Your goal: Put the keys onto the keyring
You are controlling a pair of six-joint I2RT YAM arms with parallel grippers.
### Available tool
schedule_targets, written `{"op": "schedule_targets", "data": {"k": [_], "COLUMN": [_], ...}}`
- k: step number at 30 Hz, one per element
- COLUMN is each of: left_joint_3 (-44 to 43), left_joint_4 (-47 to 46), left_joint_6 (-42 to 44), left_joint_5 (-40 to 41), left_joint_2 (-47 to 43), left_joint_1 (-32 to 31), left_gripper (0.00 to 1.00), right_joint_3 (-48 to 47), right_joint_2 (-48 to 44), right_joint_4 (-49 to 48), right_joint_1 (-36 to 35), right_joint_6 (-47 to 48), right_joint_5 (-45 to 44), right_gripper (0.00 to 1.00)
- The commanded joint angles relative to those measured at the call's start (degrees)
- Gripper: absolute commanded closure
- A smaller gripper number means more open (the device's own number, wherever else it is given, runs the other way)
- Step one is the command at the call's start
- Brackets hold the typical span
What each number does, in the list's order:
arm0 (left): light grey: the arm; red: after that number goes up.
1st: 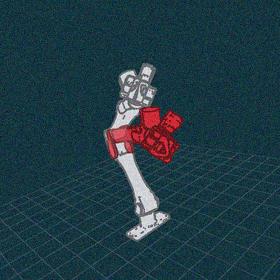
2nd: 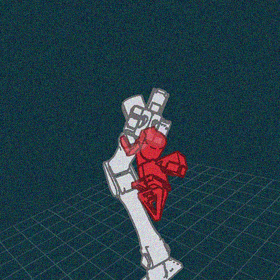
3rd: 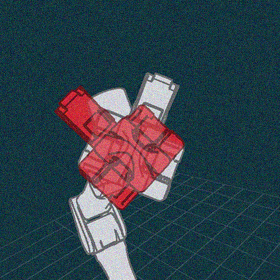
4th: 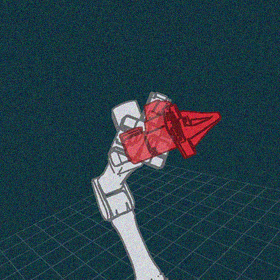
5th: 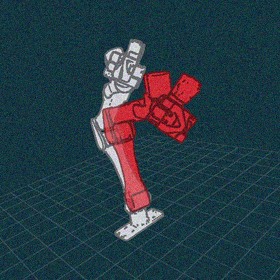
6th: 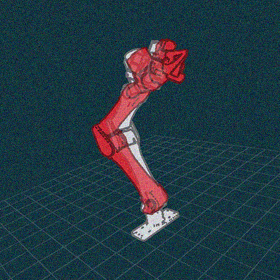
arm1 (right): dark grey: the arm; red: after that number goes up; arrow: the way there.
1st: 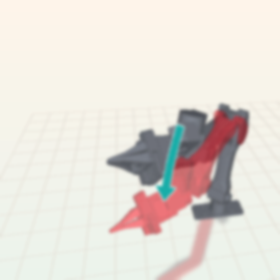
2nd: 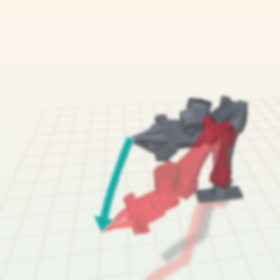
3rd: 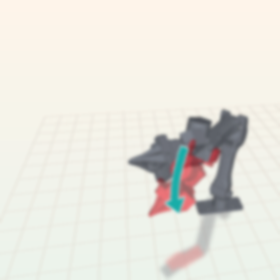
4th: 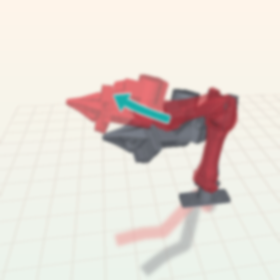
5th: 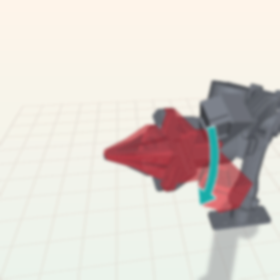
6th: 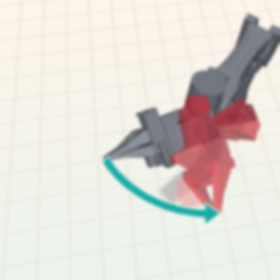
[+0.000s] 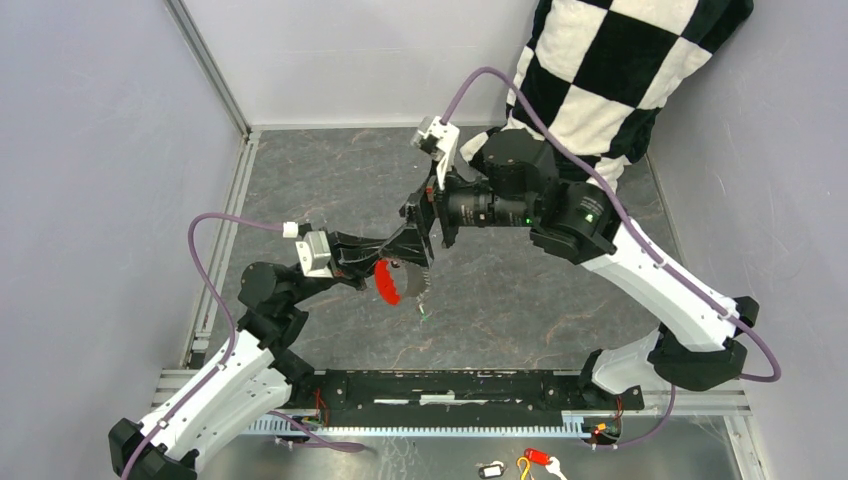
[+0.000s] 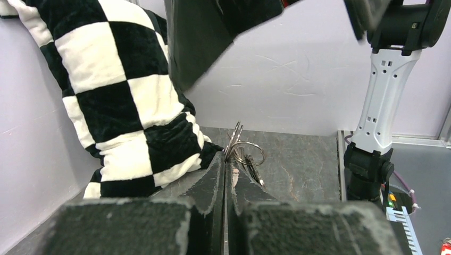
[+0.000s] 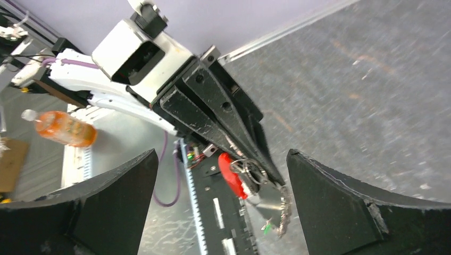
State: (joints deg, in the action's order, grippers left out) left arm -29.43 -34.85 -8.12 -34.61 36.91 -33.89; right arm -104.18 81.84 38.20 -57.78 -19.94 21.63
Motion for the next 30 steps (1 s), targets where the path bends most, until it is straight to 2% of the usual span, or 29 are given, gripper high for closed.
{"op": "schedule_targets", "data": {"k": [1, 7, 9, 10, 11, 13, 14, 15, 18, 19, 30], "left_joint_3": [-0.3, -1.7, -2.4, -2.7, -3.0, -3.7, -4.0, -4.3, -5.0, -5.1, -5.3], "left_joint_4": [-2.8, -0.4, 1.0, 1.5, 1.9, 3.0, 3.6, 4.2, 5.7, 6.2, 8.9], "left_joint_6": [-2.6, -4.3, -5.4, -6.1, -6.6, -7.1, -7.4, -7.5, -7.4, -7.3, -6.4], "left_joint_5": [-0.3, -1.7, -2.3, -2.5, -2.7, -3.7, -3.9, -3.8, -3.5, -3.2, -3.0], "left_joint_2": [-0.7, -0.6, -0.3, -0.3, -0.3, 0.0, 0.1, 0.3, 0.7, 0.9, 0.7], "left_joint_1": [-0.1, -0.2, -0.2, -0.1, -0.1, -0.1, -0.1, -0.1, -0.1, -0.1, -0.1], "left_gripper": [0.98, 0.98, 0.98, 0.98, 0.98, 0.98, 0.98, 0.98, 0.98, 0.98, 0.98], "right_joint_3": [-3.9, -6.4, -7.8, -8.2, -8.2, -8.1, -8.1, -7.4, -4.0, -3.1, 2.4], "right_joint_2": [-3.0, -1.9, -1.4, -1.3, -1.2, -1.3, -1.3, -1.4, -2.0, -2.2, -3.5], "right_joint_4": [0.3, 6.8, 8.6, 9.1, 9.3, 9.6, 9.9, 9.7, 7.8, 7.3, 3.1], "right_joint_1": [0.5, 0.5, 0.6, 0.6, 0.6, 0.6, 0.6, 0.5, 0.5, 0.5, 0.5], "right_joint_6": [12.2, 26.7, 30.2, 31.9, 33.0, 35.4, 36.2, 36.5, 36.5, 36.5, 37.4], "right_joint_5": [-4.0, -8.3, -9.3, -9.4, -9.2, -7.9, -6.5, -5.3, -0.9, 0.4, 8.3], "right_gripper": [0.02, 0.02, 0.10, 0.17, 0.28, 0.69, 0.79, 0.80, 0.67, 0.65, 0.62]}}
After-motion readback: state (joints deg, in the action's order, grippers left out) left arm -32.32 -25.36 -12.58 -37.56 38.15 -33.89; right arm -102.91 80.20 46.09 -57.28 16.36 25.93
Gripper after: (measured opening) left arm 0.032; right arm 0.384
